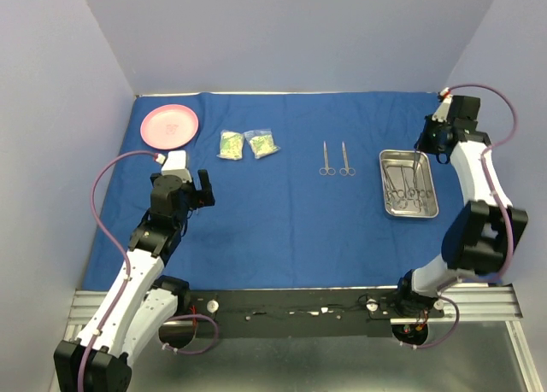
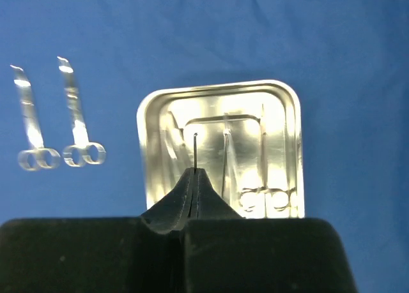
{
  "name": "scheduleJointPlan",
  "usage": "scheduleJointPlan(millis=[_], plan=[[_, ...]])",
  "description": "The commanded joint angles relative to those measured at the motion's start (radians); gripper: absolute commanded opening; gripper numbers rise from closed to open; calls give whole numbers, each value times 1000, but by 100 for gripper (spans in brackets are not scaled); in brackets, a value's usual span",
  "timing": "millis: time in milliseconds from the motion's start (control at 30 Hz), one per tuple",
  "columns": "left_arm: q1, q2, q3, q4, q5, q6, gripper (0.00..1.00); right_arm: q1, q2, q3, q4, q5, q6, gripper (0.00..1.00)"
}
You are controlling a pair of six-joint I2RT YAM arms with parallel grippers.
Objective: Open and lay out the surgical kit
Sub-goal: Pick up the medical item from the container, then place the medical item in the surgical kit.
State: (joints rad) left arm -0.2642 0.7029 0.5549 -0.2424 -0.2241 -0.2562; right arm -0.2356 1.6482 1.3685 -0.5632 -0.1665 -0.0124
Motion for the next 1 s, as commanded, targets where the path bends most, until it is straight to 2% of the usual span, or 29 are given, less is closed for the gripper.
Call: scheduleJointPlan(millis=[0,133,233,333,467,667,967], plan=[[-10,50,69,-1,153,-74,99,19,-180,-152,135,-108,234,1],[-58,104,120,21,209,-141,99,45,-306,-282,236,-231,368,1],[-139,153,163,44,219,-176,99,71,-384,-342,331,-341,463,1],[-217,213,207,74,224,-216,99,96,-457,-425,466,-444,572,1],[-277,276,238,155,310,-291,99,162,-524,-517,713,-554,736,1],[-383,365,321,277,410,-351,99,272,-567,-592,1012,-620,896,1],[-512,509,399,497,528,-462,99,361,-571,-606,1267,-630,1045,1]])
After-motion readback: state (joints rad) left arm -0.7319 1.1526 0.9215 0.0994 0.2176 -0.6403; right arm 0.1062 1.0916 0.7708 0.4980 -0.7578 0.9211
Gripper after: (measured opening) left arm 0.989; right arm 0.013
